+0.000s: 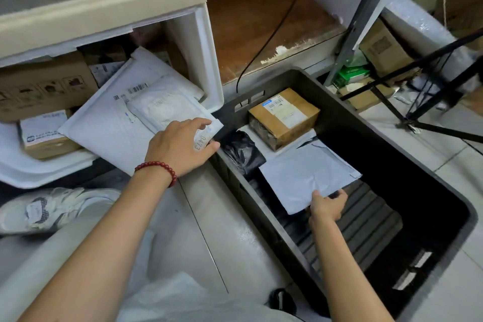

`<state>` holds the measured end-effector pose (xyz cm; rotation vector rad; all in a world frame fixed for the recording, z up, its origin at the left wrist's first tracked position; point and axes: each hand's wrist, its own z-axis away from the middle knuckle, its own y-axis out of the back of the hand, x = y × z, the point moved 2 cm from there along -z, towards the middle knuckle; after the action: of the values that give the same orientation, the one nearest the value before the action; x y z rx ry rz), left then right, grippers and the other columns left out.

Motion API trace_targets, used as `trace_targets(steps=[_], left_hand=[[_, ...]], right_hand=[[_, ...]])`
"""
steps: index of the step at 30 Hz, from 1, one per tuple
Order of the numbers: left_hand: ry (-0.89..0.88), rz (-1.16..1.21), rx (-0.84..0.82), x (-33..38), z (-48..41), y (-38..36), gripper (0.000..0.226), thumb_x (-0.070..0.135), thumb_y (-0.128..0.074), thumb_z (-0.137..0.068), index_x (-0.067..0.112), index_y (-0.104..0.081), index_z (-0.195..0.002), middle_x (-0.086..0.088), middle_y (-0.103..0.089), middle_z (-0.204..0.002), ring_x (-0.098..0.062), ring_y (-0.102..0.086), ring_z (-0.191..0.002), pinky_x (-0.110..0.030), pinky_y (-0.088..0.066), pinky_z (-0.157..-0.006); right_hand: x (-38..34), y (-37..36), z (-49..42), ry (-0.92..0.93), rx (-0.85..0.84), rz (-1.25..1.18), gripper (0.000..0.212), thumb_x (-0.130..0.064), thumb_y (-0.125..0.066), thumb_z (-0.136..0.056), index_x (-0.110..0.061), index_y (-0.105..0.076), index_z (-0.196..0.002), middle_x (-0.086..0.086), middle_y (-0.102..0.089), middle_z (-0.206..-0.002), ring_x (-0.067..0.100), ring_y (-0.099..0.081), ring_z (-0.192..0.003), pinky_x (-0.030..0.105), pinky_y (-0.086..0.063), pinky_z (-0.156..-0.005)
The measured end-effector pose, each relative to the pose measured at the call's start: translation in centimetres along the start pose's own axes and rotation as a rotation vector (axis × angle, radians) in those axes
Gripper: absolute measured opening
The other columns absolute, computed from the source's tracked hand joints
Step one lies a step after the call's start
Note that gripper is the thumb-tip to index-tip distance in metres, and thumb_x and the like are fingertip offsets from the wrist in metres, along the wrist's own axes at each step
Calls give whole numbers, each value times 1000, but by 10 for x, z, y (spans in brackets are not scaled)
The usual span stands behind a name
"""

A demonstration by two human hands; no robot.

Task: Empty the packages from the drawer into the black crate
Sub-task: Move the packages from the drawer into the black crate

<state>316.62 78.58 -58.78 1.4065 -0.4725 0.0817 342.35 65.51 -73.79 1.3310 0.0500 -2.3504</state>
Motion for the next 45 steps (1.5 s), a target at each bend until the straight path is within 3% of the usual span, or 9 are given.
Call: trace_targets(steps=[4,8,12,18,25,30,37,41,45], left_hand=[[-12,-70,31,0,-1,0,48,49,-58,-87,33,-51,-131,8,-58,-130,-22,-48,-121,-38,-39,-96],[14,-87,44,-13,-1,-1,46,48,-57,-89,30,-52,-131,7,-57,-131,-22,-47,-122,-38,-37,-96],[62,-100,35,-25,-2,-3,47,48,-57,-89,29,-51,-132,4,-56,-133,-22,-47,-124,-40,-37,-96],[134,-107,89,-42,-1,-3,46,47,-56,-89,26,-53,-130,2,-57,-132,-24,-50,-120,-40,-39,-94],[302,-79,164,-66,3,-13,56,48,-53,-91,21,-43,-139,-4,-46,-143,-29,-40,-129,-45,-36,-99],[362,12,145,-75,1,-17,67,49,-54,-91,21,-29,-146,-5,-34,-151,-29,-32,-136,-46,-33,-103],[389,431,171,-72,-4,-21,72,38,-65,-87,20,-28,-146,-8,-40,-145,-27,-39,-132,-45,-37,-107],[544,911,278,-65,-5,-18,64,24,-68,-87,15,-31,-139,-6,-50,-137,-19,-51,-120,-25,-43,-91],[577,886,331,-71,-5,-12,61,25,-67,-88,12,-36,-139,-7,-55,-133,-22,-55,-117,-23,-41,-87]], right_hand=[[38,-8,-6,-117,-100,123,52,1,-59,-91,-15,-41,-137,15,-61,-119,32,-62,-95,37,-57,-68],[59,-18,-13,-182,-273,295,42,11,-53,-89,-17,-48,-121,12,-58,-99,24,-51,-60,16,-39,-30],[63,-28,-17,-174,-464,534,54,-30,-62,-80,-22,-39,-128,6,-55,-109,23,-51,-79,24,-40,-56],[14,-46,16,25,-500,451,49,-35,-51,-99,-16,-43,-143,3,-45,-146,24,-44,-133,42,-37,-111],[-54,-98,98,400,-716,336,42,-37,-61,-94,-18,-56,-131,-3,-60,-127,8,-56,-108,21,-42,-90],[-44,-147,124,434,-904,491,72,-44,-68,-87,-23,-33,-147,3,-44,-146,17,-43,-133,29,-37,-105],[-47,-196,125,380,-835,433,79,-36,-67,-89,-14,-24,-151,6,-54,-134,22,-51,-125,36,-41,-106],[-46,-207,119,424,-859,578,49,-43,-64,-89,-13,-60,-128,7,-64,-124,24,-61,-110,43,-49,-99],[-48,-193,125,524,-854,540,30,-38,-64,-90,-13,-66,-107,4,-70,-103,23,-65,-95,42,-53,-86]])
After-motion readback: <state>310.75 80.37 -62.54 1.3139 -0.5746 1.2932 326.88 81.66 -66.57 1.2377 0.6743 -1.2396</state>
